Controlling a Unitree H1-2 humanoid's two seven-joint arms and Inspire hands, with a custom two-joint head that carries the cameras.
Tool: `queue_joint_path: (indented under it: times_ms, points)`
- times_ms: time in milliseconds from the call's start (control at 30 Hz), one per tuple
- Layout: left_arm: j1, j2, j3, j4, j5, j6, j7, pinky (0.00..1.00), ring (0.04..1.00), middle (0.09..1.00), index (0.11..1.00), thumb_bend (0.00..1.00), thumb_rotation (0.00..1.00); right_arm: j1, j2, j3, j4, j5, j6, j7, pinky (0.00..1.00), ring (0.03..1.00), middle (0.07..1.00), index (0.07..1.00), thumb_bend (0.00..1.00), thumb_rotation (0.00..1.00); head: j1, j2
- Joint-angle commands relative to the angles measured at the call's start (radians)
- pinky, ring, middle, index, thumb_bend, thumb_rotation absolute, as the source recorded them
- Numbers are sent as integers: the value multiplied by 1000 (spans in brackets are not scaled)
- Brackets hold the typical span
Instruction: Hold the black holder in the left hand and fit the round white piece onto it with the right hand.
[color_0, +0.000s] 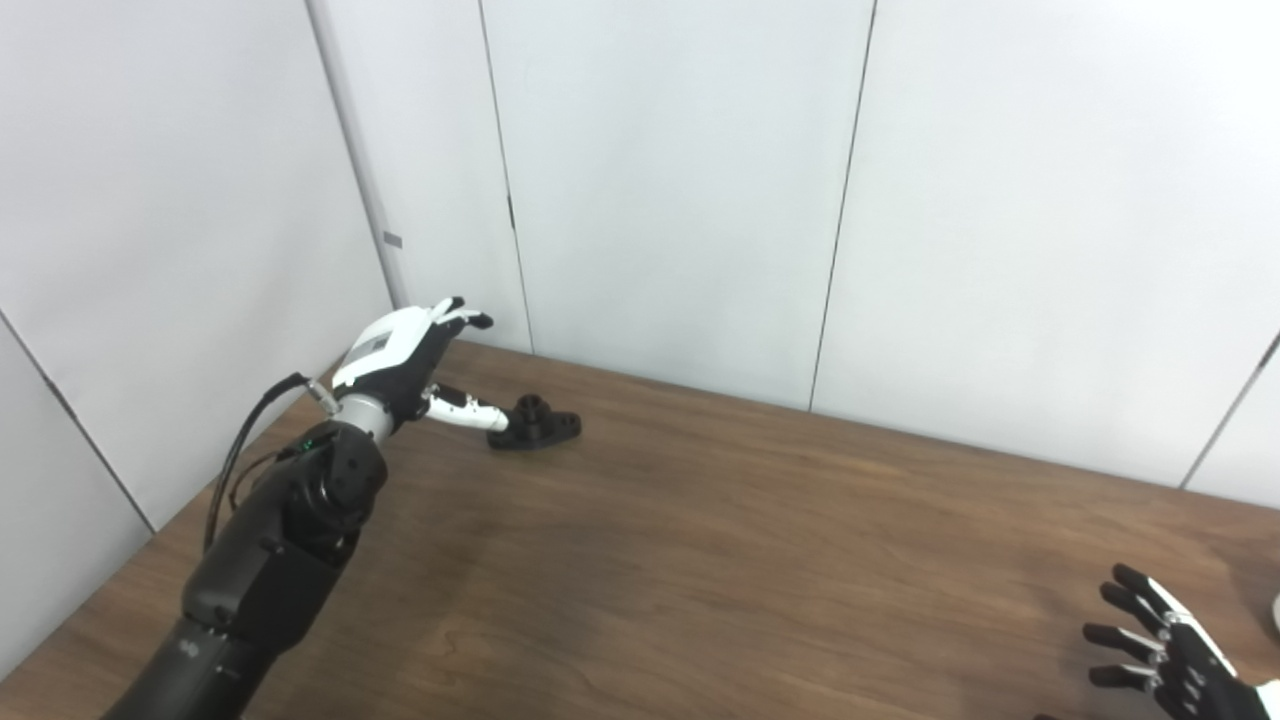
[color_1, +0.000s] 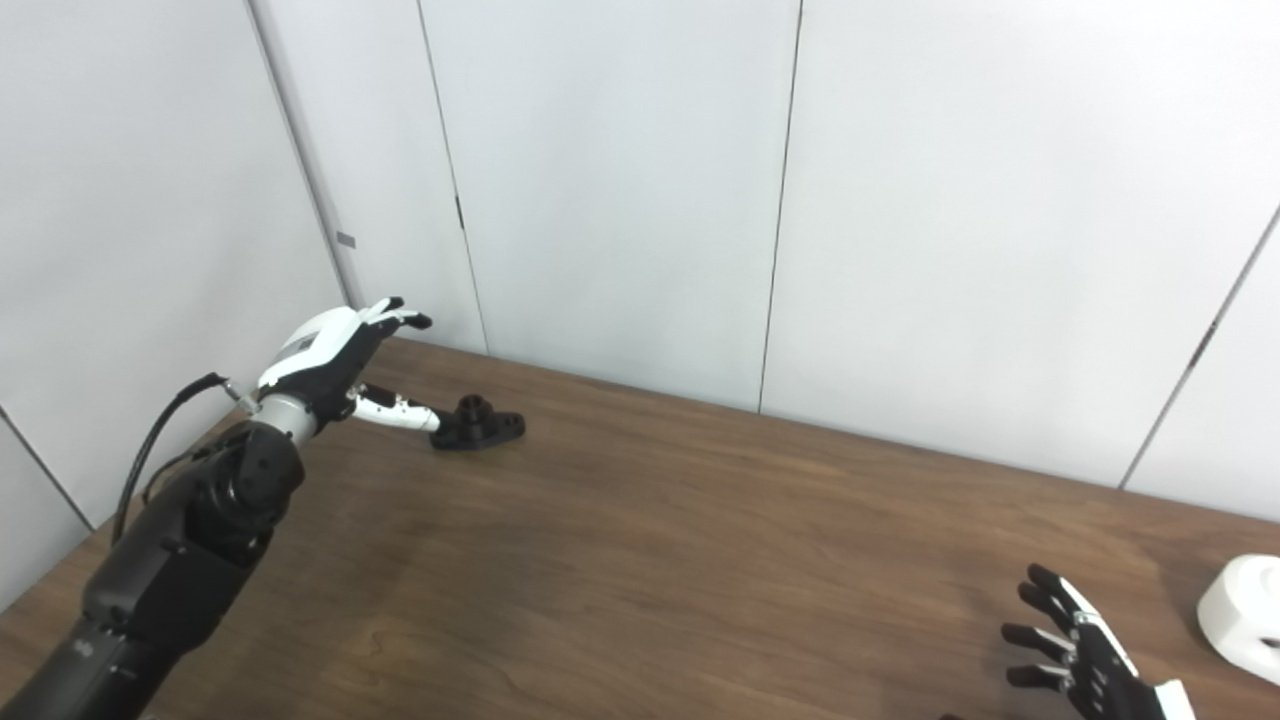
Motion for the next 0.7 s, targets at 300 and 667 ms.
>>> queue_joint_path:
  times_ms: [300, 667]
  points:
    - [-58, 42, -69, 29, 102, 58, 3, 1000, 1000, 1000, 867, 1000, 370, -21, -5, -3, -47, 8, -1, 1, 620, 758, 874, 892, 696, 0, -8, 9]
    - [-84, 9, -99, 104, 120, 65, 33, 1000, 1000, 1000, 864, 998, 338, -18, -3, 2, -70, 0, 22, 1, 636, 764, 879, 895, 689, 0, -9, 14]
